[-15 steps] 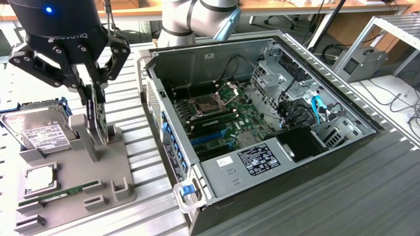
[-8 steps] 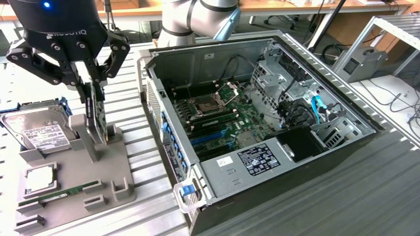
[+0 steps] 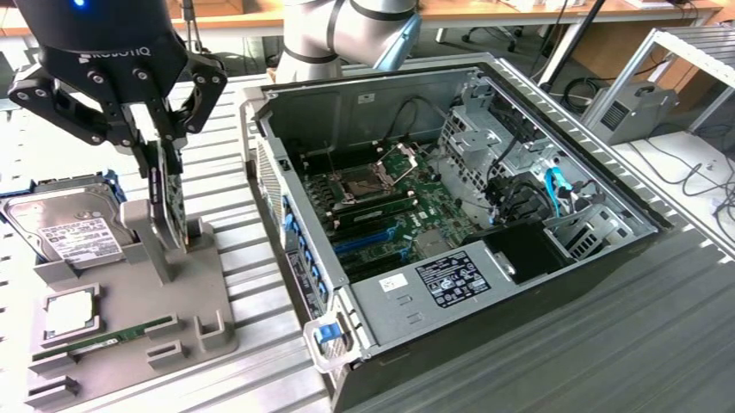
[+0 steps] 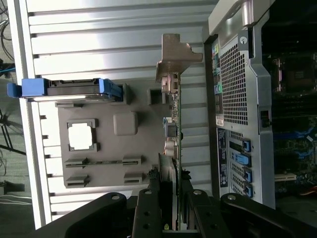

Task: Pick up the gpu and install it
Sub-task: 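Pick up the gpu and move the gpu toward the slot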

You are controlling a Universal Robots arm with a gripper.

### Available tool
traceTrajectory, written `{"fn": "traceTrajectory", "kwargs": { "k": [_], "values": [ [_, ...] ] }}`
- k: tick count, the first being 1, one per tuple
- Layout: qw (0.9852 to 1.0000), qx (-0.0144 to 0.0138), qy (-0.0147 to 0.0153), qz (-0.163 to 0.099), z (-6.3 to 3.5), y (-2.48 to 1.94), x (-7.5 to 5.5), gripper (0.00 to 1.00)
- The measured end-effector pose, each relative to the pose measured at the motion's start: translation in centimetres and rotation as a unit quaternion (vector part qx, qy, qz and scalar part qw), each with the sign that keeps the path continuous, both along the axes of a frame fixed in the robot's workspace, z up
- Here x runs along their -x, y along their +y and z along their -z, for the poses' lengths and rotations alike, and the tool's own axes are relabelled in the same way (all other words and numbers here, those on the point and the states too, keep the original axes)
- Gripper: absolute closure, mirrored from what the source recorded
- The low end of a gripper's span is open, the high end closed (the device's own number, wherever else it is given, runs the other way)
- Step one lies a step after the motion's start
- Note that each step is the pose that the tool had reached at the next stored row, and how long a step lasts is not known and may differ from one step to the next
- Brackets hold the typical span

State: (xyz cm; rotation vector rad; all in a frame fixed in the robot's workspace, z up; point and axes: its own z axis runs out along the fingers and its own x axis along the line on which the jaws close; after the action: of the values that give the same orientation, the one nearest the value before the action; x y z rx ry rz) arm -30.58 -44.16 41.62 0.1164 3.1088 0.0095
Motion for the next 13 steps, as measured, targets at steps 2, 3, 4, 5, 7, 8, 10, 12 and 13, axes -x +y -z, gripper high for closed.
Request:
{"fn": "traceTrajectory", "kwargs": {
  "k": [2,3,4,5,7,8,10,12,13],
  "values": [
    [1.0000,0.0000,0.0000,0.000,-0.08,0.00,0.00,0.73],
    [1.0000,0.0000,0.0000,0.000,-0.11,0.00,0.00,0.73],
    [1.0000,0.0000,0.0000,0.000,-0.15,0.00,0.00,0.73],
    [1.0000,0.0000,0.0000,0.000,-0.18,0.00,0.00,0.73],
    [1.0000,0.0000,0.0000,0.000,-0.26,0.00,0.00,0.73],
    [1.0000,0.0000,0.0000,0.000,-0.29,0.00,0.00,0.73],
    [1.0000,0.0000,-0.0001,0.000,-0.33,0.00,0.00,0.73],
    [1.0000,0.0000,0.0000,0.000,-0.38,0.00,0.00,0.73],
    [1.0000,0.0000,0.0000,0.000,-0.40,0.00,0.00,0.73]
  ]
}}
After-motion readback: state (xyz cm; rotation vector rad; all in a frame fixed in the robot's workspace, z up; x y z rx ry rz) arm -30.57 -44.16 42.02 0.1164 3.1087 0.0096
